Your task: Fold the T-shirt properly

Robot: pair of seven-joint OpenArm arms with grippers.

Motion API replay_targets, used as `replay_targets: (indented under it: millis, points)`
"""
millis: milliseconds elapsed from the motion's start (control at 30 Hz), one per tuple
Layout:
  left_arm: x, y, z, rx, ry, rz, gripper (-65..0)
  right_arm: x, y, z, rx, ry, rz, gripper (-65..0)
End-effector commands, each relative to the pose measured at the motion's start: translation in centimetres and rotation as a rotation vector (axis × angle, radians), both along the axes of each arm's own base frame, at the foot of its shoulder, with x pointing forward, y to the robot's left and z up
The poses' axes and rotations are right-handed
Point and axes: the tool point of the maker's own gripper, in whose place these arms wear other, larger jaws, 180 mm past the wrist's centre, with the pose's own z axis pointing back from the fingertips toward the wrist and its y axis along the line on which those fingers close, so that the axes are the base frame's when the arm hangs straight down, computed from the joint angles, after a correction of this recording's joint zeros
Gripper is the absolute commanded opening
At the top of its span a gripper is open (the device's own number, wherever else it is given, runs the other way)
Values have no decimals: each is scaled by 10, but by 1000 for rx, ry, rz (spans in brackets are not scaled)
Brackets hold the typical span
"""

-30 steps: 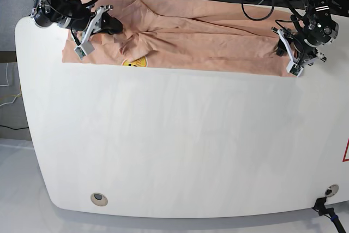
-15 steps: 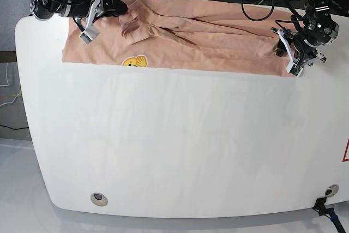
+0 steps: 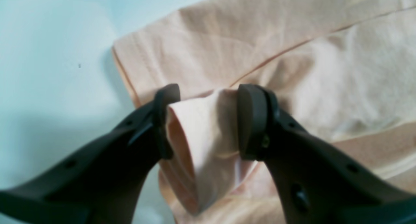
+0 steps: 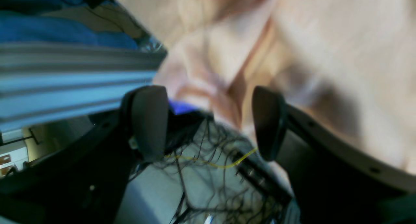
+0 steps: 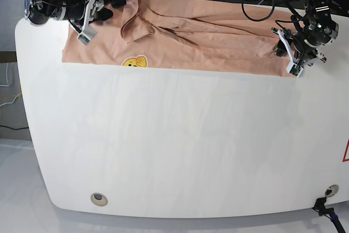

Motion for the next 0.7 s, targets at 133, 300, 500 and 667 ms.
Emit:
replay_targets:
  millis: [133, 300, 500, 667]
  points:
    - [7, 2, 9, 6, -34, -8, -379, 47, 13, 17, 32, -143, -35, -250]
    - [7, 2, 9, 6, -34, -8, -379, 57, 25, 9, 13, -156, -56, -250]
    - [7, 2, 9, 6, -34, -8, -379, 50, 41, 5, 63, -130, -74, -250]
    - [8, 2, 9, 5, -36, -9, -379, 45, 54, 3, 96, -113, -68, -251]
